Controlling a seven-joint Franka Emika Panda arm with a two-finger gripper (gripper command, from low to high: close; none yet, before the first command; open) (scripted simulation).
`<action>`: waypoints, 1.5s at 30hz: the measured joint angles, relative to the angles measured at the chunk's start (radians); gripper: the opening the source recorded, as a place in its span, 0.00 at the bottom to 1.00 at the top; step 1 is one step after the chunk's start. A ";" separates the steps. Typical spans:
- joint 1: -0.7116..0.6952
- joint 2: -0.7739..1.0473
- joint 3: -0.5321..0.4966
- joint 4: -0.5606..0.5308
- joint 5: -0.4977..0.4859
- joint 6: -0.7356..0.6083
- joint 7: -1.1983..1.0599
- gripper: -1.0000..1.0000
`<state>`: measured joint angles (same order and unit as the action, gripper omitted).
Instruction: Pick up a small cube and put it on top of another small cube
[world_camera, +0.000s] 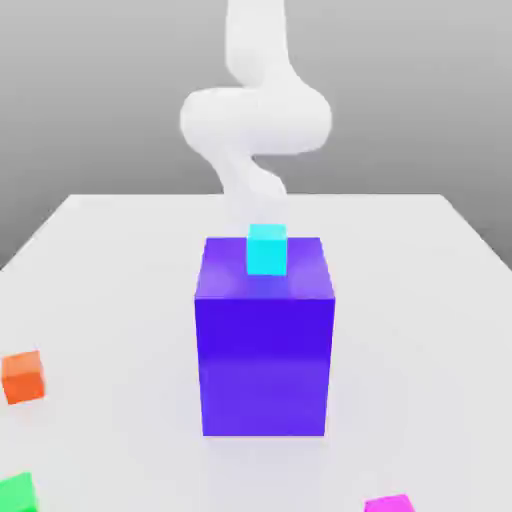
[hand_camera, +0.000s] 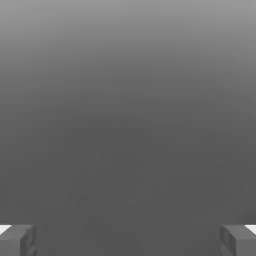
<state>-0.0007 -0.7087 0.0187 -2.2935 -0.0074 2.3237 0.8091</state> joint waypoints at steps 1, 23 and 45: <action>0.000 0.039 0.008 0.003 -0.003 0.010 0.004 0.50; 0.055 0.840 0.128 0.060 -0.111 0.218 0.116 0.50; 0.108 1.176 0.131 0.092 -0.136 0.337 0.146 0.00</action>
<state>0.1068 0.4677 0.1492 -2.2013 -0.1431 2.6609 0.9549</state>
